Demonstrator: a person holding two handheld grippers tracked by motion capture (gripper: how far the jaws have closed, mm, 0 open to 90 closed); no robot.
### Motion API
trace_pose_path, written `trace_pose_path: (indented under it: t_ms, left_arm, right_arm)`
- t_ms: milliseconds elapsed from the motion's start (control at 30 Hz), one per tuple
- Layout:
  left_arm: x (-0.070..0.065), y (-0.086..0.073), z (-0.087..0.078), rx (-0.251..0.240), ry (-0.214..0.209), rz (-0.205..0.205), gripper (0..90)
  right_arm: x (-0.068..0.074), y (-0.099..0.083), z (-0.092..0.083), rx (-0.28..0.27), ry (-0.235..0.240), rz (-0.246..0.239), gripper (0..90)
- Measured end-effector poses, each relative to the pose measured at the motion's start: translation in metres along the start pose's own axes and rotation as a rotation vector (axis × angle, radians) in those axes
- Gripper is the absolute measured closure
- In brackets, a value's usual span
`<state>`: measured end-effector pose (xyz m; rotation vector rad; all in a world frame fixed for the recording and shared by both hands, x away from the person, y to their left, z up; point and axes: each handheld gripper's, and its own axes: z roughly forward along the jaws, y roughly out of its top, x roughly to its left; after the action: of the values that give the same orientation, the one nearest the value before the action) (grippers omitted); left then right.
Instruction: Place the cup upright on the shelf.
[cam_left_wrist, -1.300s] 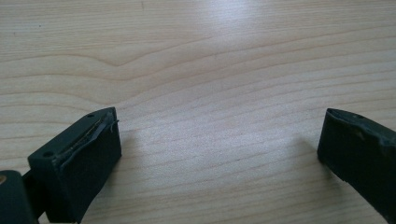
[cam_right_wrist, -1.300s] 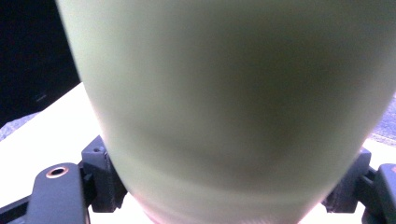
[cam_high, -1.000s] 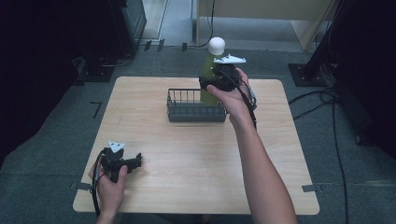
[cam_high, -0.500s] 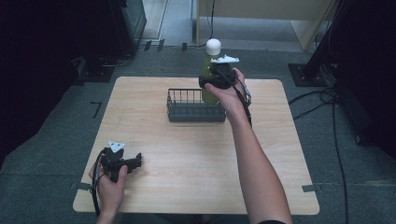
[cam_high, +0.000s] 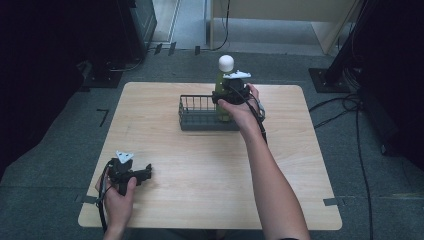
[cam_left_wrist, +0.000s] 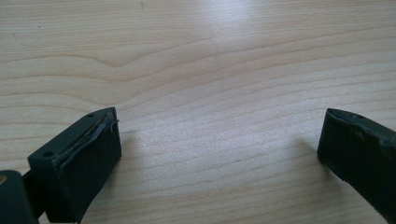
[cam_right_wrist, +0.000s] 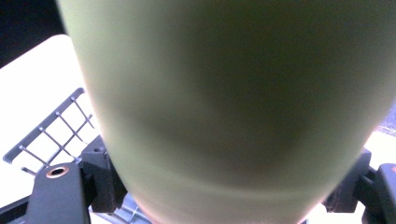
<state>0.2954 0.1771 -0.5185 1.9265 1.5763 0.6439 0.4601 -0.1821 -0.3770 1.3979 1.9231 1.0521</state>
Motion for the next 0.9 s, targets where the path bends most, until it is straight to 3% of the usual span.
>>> trace_pose_path:
  t_ms: [233, 367, 900]
  left_arm:
    - [0.0000, 0.0000, 0.0000, 0.000, 0.000, 0.000, 0.0]
    - [0.0000, 0.0000, -0.0001, 0.001, 0.000, 0.001, 0.0]
    - [0.0001, 0.0000, -0.0001, 0.001, 0.000, 0.001, 0.0]
  right_arm:
    - [-0.0017, -0.0016, -0.0003, -0.004, 0.004, 0.010, 20.0]
    - [-0.0064, -0.0058, -0.0014, -0.030, -0.001, 0.058, 19.7]
    - [-0.0081, -0.0078, 0.0025, -0.030, 0.040, 0.060, 17.2]
